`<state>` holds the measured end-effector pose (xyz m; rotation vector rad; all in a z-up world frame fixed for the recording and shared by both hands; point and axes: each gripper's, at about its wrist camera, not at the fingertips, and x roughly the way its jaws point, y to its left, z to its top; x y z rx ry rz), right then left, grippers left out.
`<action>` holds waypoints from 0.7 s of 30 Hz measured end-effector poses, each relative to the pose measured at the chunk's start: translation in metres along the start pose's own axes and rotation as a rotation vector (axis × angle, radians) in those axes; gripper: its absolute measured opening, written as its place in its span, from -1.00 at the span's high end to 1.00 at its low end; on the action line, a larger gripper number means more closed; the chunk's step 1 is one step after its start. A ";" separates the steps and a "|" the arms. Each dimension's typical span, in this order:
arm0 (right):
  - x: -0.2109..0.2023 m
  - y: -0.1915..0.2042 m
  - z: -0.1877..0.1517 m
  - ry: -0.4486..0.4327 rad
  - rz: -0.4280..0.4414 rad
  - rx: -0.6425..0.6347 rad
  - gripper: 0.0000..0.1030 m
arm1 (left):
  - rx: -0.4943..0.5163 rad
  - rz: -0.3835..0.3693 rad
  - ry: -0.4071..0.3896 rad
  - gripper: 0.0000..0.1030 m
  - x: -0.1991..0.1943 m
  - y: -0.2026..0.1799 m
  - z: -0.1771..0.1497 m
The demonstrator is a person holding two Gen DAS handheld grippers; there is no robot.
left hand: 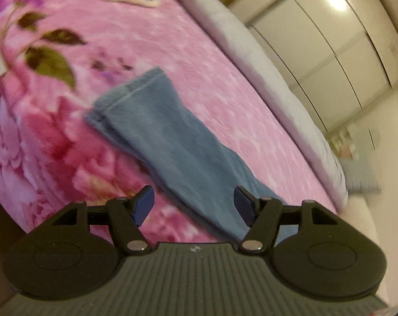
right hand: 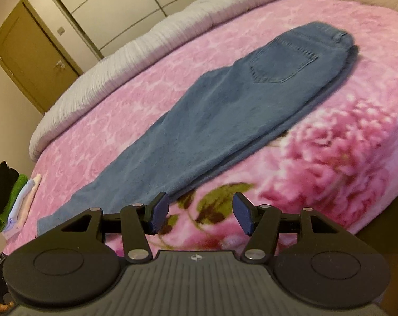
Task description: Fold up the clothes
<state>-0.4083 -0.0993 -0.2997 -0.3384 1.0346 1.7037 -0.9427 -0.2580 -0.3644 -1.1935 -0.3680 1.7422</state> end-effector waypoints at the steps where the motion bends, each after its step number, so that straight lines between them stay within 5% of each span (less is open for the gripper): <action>1: 0.008 0.000 0.003 0.009 0.001 -0.002 -0.15 | -0.036 0.007 -0.009 -0.18 0.003 0.006 0.003; 8: 0.049 -0.007 0.027 0.042 -0.016 -0.004 -0.15 | -0.246 0.014 -0.124 -0.21 0.023 0.036 0.006; 14: 0.070 -0.022 0.045 0.039 -0.051 -0.004 -0.15 | -0.219 0.053 -0.182 -0.17 0.030 0.030 0.004; 17: 0.080 -0.030 0.053 0.037 -0.069 -0.004 -0.15 | -0.197 0.086 -0.196 0.18 0.030 0.029 0.003; 19: 0.084 -0.036 0.059 0.035 -0.080 -0.003 -0.15 | -0.182 0.108 -0.205 0.60 0.030 0.029 0.001; 21: 0.083 -0.044 0.060 0.032 -0.084 0.002 -0.15 | -0.063 0.140 -0.216 0.77 0.030 0.008 0.004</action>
